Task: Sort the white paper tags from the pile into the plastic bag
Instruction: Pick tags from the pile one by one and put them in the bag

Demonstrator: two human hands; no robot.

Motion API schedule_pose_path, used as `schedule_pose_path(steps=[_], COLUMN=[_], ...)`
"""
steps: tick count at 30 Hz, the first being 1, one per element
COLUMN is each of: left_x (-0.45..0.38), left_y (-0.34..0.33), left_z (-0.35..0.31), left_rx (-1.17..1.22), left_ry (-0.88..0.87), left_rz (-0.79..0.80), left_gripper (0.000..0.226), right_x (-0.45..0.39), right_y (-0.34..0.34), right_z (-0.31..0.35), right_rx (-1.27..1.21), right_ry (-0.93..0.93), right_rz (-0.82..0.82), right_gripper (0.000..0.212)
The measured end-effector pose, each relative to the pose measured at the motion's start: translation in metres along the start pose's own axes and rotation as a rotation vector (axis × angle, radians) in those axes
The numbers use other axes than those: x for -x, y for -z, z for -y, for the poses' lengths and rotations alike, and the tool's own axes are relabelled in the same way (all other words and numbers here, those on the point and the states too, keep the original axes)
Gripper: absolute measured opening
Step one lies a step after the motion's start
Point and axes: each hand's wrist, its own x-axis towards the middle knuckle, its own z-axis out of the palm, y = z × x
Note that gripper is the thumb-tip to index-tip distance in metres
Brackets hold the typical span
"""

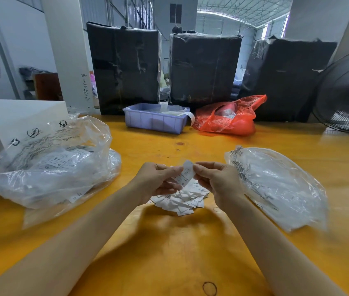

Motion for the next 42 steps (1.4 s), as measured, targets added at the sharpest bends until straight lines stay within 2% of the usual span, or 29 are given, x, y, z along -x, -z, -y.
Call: schedule_pose_path(steps=[5, 12, 14, 15, 17, 19, 21, 24, 27, 29, 32, 34, 39, 42], left_x=[-0.003, -0.003, -0.004, -0.005, -0.007, -0.006, -0.004, -0.004, -0.002, -0.002, -0.004, -0.004, -0.003, -0.006], left_y=[0.006, 0.012, 0.024, 0.034, 0.063, 0.098, 0.133, 0.167, 0.17, 0.167, 0.164, 0.163, 0.146, 0.117], left_z=[-0.001, -0.01, -0.02, -0.026, -0.038, -0.045, -0.044, -0.032, -0.022, -0.022, -0.025, -0.027, -0.037, -0.044], left_rx=[-0.061, -0.094, -0.122, -0.136, -0.227, -0.377, -0.567, -0.821, -0.941, -0.989, -1.093, -1.109, -1.017, -1.016], left_ry=[0.007, -0.043, -0.168, -0.252, -0.43, -0.523, -0.484, -0.208, 0.007, 0.028, 0.033, -0.059, -0.538, -0.775], left_rz=[0.03, -0.02, -0.153, -0.273, -0.597, -0.911, -1.132, -1.212, -1.156, -1.144, -1.161, -1.216, -1.338, -1.308], left_gripper=[0.011, 0.011, 0.015, 0.016, 0.017, 0.022, 0.024, 0.023, 0.021, 0.02, 0.027, 0.03, 0.033, 0.028], right_x=[-0.002, -0.004, -0.012, -0.017, -0.027, -0.036, -0.044, -0.046, -0.047, -0.047, -0.046, -0.044, -0.039, -0.034], right_y=[0.0, 0.004, 0.02, 0.032, 0.064, 0.098, 0.124, 0.138, 0.135, 0.133, 0.132, 0.131, 0.124, 0.115], right_z=[0.001, 0.011, 0.022, 0.027, 0.034, 0.033, 0.026, 0.016, 0.014, 0.014, 0.013, 0.015, 0.031, 0.039], right_rx=[-0.018, -0.031, 0.071, 0.222, 0.649, 0.995, 1.207, 1.373, 1.369, 1.388, 1.375, 1.327, 1.141, 0.945], right_ry=[0.008, 0.05, 0.216, 0.335, 0.514, 0.489, 0.278, 0.025, -0.007, 0.035, 0.057, 0.104, 0.292, 0.432], right_rz=[-0.033, 0.009, -0.107, -0.219, -0.443, -0.543, -0.501, -0.389, -0.41, -0.469, -0.491, -0.513, -0.574, -0.623], right_gripper=[0.006, 0.006, 0.006, 0.01, 0.017, 0.022, 0.026, 0.017, 0.018, 0.009, 0.019, 0.021, 0.02, 0.017])
